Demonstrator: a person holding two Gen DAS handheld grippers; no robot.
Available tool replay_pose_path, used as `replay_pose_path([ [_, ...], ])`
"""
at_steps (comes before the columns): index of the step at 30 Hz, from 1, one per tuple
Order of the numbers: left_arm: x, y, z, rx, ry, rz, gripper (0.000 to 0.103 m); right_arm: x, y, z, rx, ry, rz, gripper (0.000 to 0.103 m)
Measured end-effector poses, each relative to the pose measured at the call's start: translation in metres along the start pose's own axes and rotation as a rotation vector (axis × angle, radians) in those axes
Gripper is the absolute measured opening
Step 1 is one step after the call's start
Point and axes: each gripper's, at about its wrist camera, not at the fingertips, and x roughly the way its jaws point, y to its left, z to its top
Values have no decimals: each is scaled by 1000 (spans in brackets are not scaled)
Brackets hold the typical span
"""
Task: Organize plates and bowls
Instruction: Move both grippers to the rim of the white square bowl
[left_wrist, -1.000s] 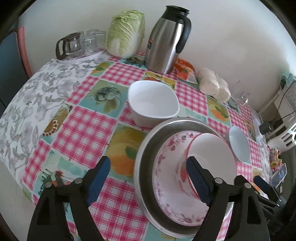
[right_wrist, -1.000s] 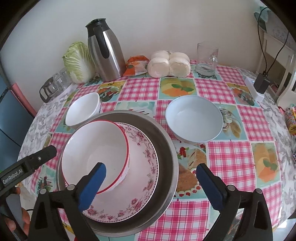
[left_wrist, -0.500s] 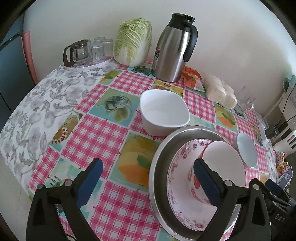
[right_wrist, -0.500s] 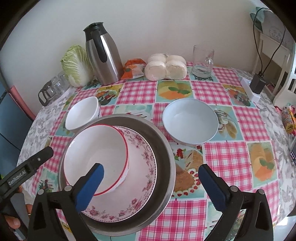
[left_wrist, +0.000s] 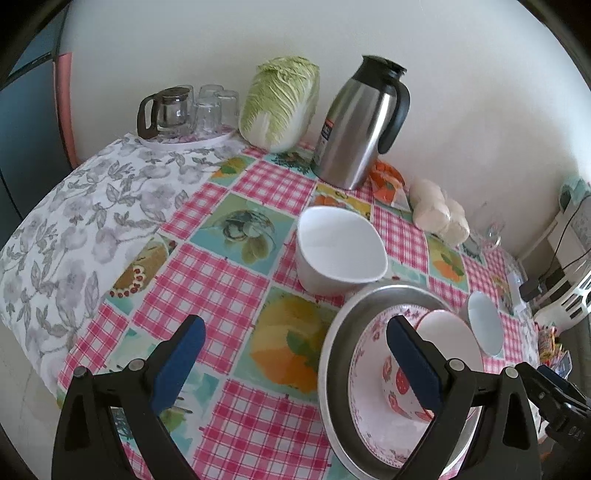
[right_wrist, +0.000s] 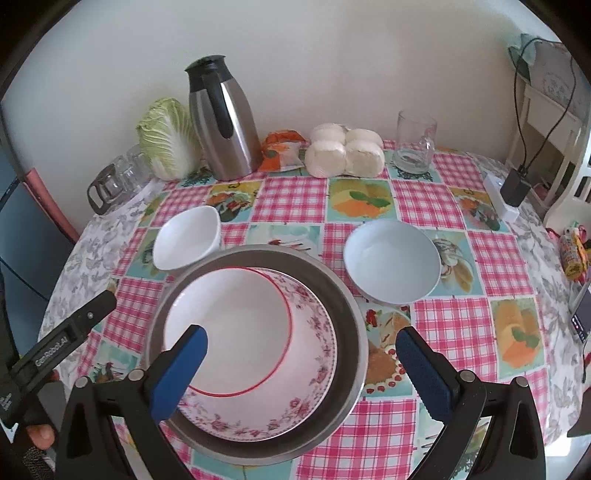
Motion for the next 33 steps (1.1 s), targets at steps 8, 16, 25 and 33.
replay_pose_path([
  [8,11,18,6,-127,23,-144,99,-12,22,18,-14,-16,44,103],
  [16,12,36,19,-117,0,-149,99,-11,38,39,-13,-10,33,103],
  [25,23,61,45,-92,24,-120,99,5,65,57,-51,24,51,103],
  [33,25,71,85,-65,43,-157,99,20,99,88,-69,67,54,103],
])
